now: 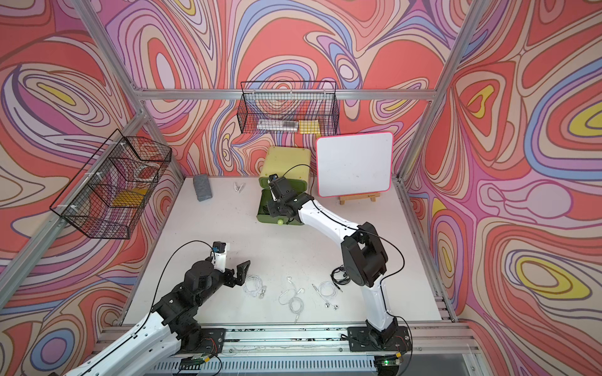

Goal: Place the wired earphones into the drawer by color
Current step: Place the wired earphones in the drawer.

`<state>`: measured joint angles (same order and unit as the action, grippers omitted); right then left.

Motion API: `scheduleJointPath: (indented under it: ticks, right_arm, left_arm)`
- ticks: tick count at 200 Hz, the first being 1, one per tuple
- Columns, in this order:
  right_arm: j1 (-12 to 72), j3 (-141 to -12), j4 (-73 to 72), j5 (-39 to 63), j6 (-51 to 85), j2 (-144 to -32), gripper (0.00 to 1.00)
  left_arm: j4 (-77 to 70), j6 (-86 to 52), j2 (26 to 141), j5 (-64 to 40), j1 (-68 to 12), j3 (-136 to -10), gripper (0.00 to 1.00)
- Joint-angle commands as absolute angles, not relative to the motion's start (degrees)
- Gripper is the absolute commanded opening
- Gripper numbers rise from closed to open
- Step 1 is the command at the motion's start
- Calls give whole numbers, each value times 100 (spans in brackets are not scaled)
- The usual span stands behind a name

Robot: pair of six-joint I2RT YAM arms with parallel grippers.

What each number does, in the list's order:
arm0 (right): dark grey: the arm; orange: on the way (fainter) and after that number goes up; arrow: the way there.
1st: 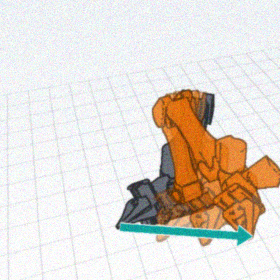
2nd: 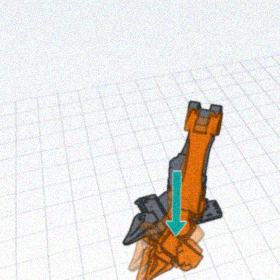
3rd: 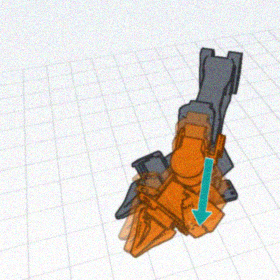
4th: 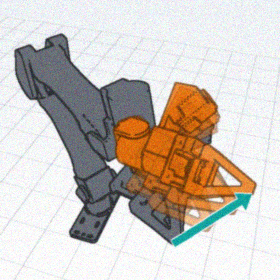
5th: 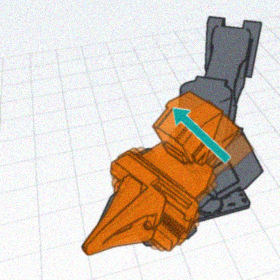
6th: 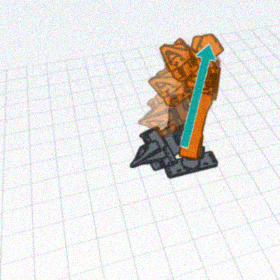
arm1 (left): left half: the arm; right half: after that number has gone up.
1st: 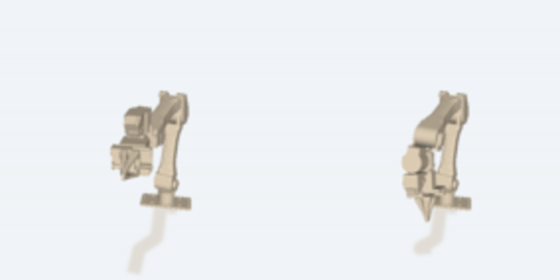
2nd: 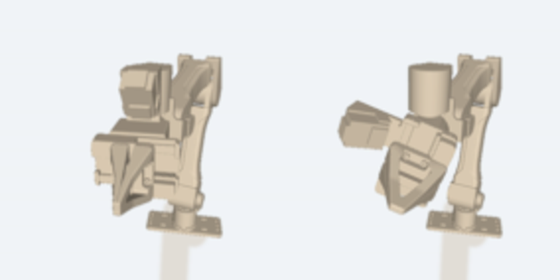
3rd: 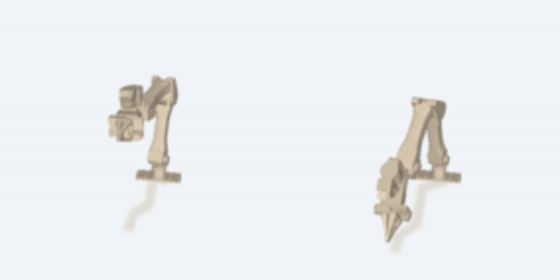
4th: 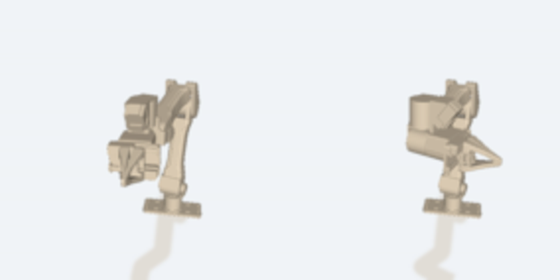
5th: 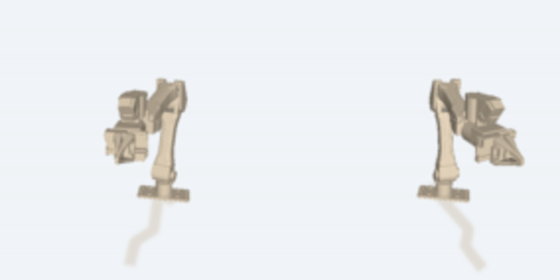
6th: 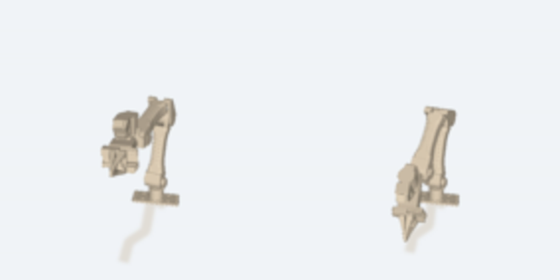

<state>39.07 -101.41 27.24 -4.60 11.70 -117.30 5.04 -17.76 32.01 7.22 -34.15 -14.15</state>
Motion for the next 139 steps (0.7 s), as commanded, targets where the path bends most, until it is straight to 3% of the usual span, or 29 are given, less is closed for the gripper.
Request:
scheduleJointPath:
  ticks: [1, 45, 139]
  right_arm:
    - [3885, -9942, 2604, -437, 1221, -11374, 24]
    - [3882, -9375, 2558, -525, 1261, -10765, 35]
    - [3885, -7135, 2908, -1247, 1556, -8573, 43]
  left_arm:
    - [343, -1679, 3251, 731, -3419, -1432, 99]
    - [351, -1670, 3261, 695, -3420, -1437, 99]
    - [344, -1628, 3091, 341, -3421, -1450, 99]
